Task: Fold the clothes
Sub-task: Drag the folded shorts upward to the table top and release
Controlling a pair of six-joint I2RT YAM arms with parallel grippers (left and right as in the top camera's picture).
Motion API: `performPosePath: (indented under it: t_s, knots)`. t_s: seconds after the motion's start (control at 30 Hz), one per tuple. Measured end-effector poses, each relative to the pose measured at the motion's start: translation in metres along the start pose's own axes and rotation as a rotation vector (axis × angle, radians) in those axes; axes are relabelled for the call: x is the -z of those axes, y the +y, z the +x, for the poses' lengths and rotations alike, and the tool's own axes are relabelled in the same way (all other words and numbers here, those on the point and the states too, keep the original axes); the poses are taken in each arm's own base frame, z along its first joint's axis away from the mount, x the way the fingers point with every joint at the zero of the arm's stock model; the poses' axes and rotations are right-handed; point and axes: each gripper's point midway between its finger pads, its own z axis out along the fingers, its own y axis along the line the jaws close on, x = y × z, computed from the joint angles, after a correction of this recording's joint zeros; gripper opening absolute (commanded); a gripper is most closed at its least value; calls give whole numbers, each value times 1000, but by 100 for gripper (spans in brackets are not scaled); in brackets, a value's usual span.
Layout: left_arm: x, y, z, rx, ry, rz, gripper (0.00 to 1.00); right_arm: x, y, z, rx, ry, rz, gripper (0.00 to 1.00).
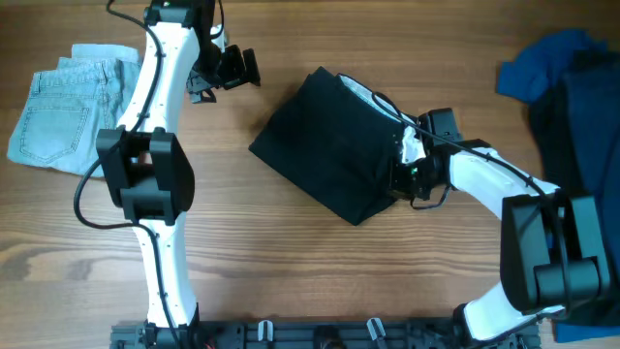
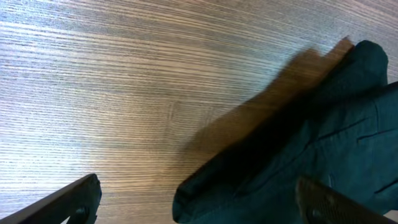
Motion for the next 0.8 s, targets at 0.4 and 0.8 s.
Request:
performPosePath:
  t_s: [0.4, 0.8]
  knots:
    - [-14, -62, 10, -307, -53, 1, 97, 131, 25, -75, 89, -351, 167, 100]
    - [-84, -88, 48, -656, 18, -65, 71, 142, -11, -74, 15, -361, 296, 99]
